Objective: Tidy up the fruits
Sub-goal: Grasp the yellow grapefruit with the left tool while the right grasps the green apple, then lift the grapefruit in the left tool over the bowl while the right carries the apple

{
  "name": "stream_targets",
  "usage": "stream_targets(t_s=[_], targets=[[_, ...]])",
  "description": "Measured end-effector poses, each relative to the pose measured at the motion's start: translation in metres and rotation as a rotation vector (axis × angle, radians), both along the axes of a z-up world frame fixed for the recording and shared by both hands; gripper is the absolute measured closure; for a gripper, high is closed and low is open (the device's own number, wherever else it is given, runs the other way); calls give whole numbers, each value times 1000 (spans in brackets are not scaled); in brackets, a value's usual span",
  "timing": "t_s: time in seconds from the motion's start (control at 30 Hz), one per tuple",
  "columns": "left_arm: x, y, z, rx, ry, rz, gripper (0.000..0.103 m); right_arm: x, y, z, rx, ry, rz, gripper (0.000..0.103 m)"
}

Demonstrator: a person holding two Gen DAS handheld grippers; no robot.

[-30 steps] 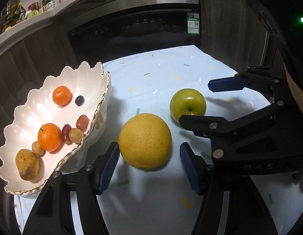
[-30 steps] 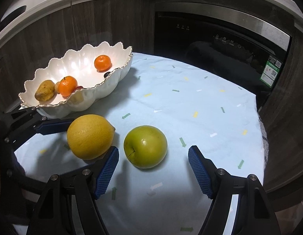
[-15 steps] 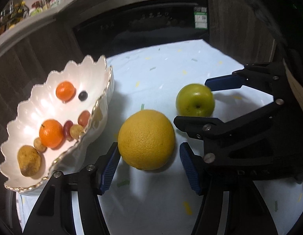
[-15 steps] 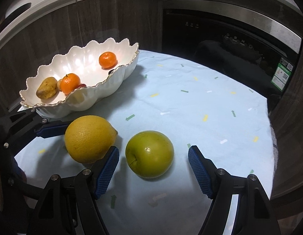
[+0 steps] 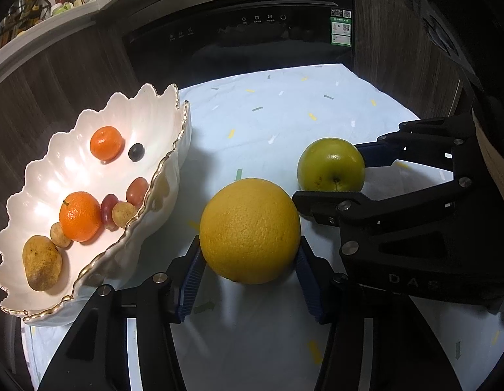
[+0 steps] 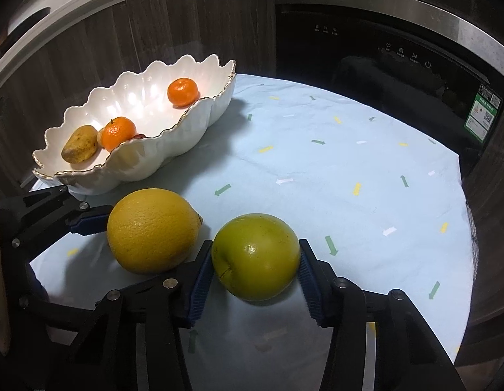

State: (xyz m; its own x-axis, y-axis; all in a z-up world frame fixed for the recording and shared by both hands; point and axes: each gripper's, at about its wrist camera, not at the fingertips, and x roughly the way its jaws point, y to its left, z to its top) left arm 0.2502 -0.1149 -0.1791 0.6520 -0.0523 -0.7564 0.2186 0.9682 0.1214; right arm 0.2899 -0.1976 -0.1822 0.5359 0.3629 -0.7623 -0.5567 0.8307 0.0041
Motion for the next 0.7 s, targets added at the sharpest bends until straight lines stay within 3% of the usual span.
stream_targets(t_s=[0.7], targets=[[-25, -1, 6, -25, 11, -41, 52, -26, -7, 14, 2, -31, -38, 53]])
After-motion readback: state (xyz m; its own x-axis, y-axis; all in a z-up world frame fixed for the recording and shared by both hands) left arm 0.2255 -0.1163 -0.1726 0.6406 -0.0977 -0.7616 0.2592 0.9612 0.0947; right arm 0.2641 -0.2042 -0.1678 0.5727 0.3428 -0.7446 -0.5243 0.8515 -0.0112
